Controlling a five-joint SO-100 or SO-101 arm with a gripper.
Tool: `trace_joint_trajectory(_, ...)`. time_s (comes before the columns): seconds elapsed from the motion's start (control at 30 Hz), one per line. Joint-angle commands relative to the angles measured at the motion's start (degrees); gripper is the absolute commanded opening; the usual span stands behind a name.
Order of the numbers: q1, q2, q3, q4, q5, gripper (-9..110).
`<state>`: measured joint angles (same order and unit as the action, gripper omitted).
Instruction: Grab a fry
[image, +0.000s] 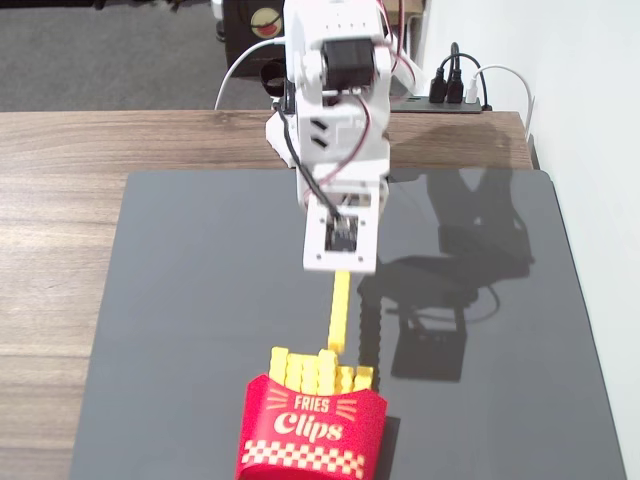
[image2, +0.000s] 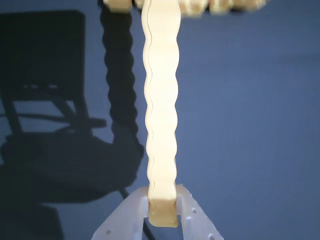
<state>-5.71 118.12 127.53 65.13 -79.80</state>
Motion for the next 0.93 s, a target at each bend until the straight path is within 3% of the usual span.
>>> trace_joint_trajectory(0.0,-0.35,6.86,1.58,2.81,0.26,1)
trace_joint_trajectory(0.53,6.15,9.93,-16.44,22.32,-6.86,1)
trace_joint_trajectory(0.9,7.82,8.17,-18.46,22.50,-9.40,1)
